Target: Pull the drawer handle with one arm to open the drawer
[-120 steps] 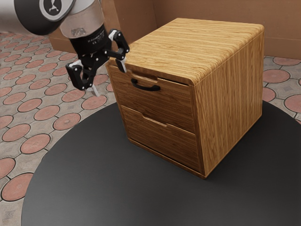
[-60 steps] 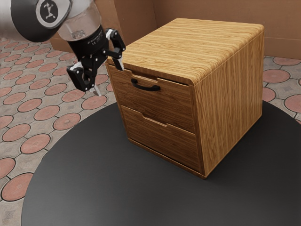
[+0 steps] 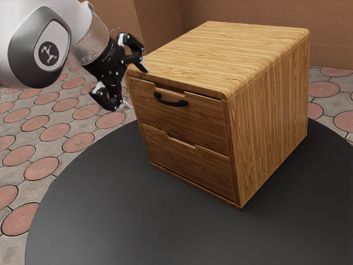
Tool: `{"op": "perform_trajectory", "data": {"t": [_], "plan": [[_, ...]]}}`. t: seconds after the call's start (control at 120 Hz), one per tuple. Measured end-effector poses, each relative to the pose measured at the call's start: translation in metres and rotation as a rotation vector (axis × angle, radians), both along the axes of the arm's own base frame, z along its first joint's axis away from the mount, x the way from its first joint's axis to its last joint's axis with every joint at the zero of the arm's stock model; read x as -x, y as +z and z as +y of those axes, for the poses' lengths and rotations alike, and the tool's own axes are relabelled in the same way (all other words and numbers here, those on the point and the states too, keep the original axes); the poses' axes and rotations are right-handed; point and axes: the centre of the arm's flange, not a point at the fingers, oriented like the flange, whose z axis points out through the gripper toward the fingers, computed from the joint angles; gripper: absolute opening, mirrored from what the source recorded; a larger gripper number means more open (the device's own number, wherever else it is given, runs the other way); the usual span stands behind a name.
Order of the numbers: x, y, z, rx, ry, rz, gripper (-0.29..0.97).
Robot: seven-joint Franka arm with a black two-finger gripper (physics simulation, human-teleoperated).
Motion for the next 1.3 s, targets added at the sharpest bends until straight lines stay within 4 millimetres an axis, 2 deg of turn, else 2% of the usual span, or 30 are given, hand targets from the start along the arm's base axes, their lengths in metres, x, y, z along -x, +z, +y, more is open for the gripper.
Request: {"op": "perform_trajectory", "data": {"t": [0.158,0.267,0.592,0.75,0.867,1.092,1.3], "plan": [[-0.003,0.003,-0.016,0.010,-0.014,-0.044,0.67],[-0.005,-0.005,-0.018,0.018,-0.011,-0.046,0.66],[-0.016,-0.040,-0.012,0.065,0.005,0.003,0.60],[-0.022,-0.051,-0.008,0.088,0.009,0.009,0.57],[-0.026,-0.053,-0.004,0.099,0.012,-0.004,0.51],[-0.031,-0.056,0.001,0.112,0.017,-0.015,0.28],[-0.037,-0.060,0.005,0.123,0.013,-0.023,0.22]]}}
